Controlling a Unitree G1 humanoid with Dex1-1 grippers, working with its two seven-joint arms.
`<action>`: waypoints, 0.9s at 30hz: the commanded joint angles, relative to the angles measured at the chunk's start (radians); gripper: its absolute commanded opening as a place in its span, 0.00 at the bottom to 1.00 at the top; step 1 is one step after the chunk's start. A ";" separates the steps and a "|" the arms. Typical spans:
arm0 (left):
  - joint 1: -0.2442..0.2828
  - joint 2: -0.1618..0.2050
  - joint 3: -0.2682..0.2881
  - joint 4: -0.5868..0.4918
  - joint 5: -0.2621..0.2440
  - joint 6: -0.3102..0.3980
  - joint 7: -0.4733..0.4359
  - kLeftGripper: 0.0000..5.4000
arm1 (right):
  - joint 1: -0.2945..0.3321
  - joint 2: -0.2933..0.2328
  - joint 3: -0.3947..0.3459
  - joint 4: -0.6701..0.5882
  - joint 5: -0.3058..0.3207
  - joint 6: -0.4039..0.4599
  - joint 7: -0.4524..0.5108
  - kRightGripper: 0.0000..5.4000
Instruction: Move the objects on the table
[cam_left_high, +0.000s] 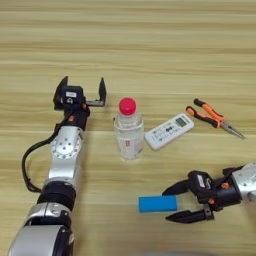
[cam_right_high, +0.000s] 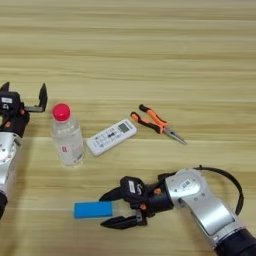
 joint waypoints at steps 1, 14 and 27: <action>-0.010 -0.003 -0.003 0.000 0.005 -0.003 0.003 1.00 | -0.008 -0.005 -0.048 -0.028 0.050 0.030 -0.011 0.57; -0.013 -0.004 -0.003 0.006 0.006 -0.004 0.004 1.00 | -0.114 0.099 -0.345 -0.151 0.436 0.182 -0.131 0.81; -0.013 -0.006 -0.004 0.005 0.006 -0.004 0.006 1.00 | -0.248 0.251 -0.515 0.023 0.357 0.043 -0.458 0.99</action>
